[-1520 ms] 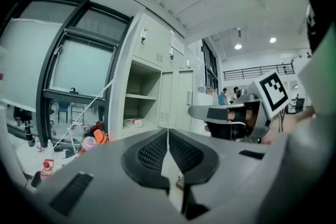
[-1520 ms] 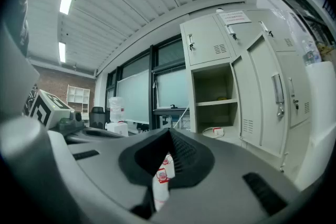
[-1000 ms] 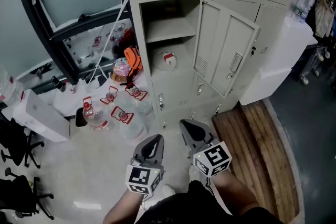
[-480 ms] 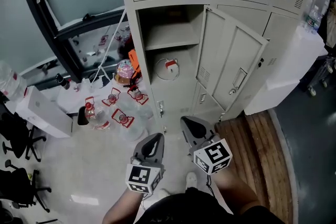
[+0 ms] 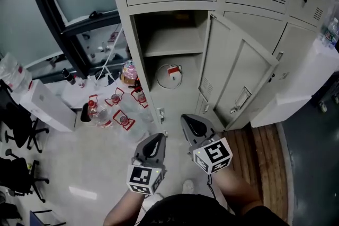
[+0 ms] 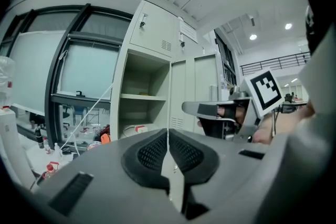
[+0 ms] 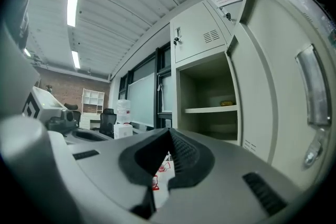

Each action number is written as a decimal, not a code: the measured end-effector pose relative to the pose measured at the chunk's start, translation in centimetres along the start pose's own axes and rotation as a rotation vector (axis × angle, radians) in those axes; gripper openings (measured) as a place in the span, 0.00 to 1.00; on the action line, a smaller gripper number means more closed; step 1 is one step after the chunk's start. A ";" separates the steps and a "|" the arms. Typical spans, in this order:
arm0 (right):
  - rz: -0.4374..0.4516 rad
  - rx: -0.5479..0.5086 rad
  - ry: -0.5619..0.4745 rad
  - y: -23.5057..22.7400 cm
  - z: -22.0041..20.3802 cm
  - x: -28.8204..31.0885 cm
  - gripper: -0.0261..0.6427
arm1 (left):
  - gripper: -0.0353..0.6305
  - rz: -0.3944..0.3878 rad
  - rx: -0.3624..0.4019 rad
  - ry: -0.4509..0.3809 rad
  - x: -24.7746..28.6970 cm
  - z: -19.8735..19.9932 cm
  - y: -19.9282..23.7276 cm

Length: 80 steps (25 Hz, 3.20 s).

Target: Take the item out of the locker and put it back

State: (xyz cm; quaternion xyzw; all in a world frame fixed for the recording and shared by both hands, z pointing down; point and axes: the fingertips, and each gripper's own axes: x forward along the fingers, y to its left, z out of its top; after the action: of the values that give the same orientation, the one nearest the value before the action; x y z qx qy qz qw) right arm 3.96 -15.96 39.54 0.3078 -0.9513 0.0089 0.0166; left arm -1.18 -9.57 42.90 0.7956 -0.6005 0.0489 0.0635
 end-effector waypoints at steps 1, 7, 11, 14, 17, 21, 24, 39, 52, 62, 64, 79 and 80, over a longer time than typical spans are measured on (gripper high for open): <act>0.008 -0.003 -0.001 -0.5 0.0 0.2 0.03 | 0.07 0.010 -0.003 -0.001 0.5 0.0 -0.1; 0.042 -0.007 -0.012 -2.9 0.0 1.0 0.03 | 0.07 0.060 -0.017 -0.001 2.7 -0.1 -0.9; 0.045 -0.005 -0.013 -4.1 -0.2 1.7 0.03 | 0.07 0.071 -0.020 0.010 3.9 -0.3 -1.6; 0.041 0.002 -0.009 -4.8 -0.5 2.2 0.03 | 0.07 0.078 -0.020 0.011 4.6 0.0 -1.7; 0.034 0.007 -0.003 -5.5 -0.7 3.0 0.03 | 0.07 0.071 -0.025 0.009 5.3 0.1 -1.4; 0.020 0.009 0.007 -6.2 -1.0 4.4 0.03 | 0.07 0.059 -0.030 0.009 6.1 0.0 -0.7; 0.002 0.017 0.016 -6.6 -1.5 5.7 0.03 | 0.07 0.048 -0.034 0.010 6.6 -0.1 0.2; -0.157 0.089 0.082 -9.7 -4.5 14.1 0.27 | 0.07 -0.065 -0.039 0.029 7.5 -0.7 6.8; -0.320 0.096 0.261 -14.0 -9.6 20.4 0.35 | 0.07 -0.161 -0.035 0.071 7.1 -1.7 11.3; -0.367 0.046 0.419 -17.0 -12.9 24.0 0.47 | 0.07 -0.208 -0.026 0.054 7.7 -1.8 13.8; -0.372 0.043 0.446 -17.6 -13.3 24.6 0.49 | 0.07 -0.217 -0.017 0.059 7.8 -2.0 14.2; -0.408 0.055 0.638 -19.9 -16.1 26.8 0.49 | 0.07 -0.264 -0.006 0.081 8.9 -2.7 16.1; -0.411 0.059 0.655 -20.0 -16.3 26.8 0.49 | 0.07 -0.265 -0.008 0.082 9.0 -2.8 16.2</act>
State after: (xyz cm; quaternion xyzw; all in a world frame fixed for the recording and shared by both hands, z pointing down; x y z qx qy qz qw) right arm -5.63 -47.43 56.98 0.4732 -0.8133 0.1307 0.3123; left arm -14.28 -22.02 47.68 0.8650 -0.4873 0.0701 0.0970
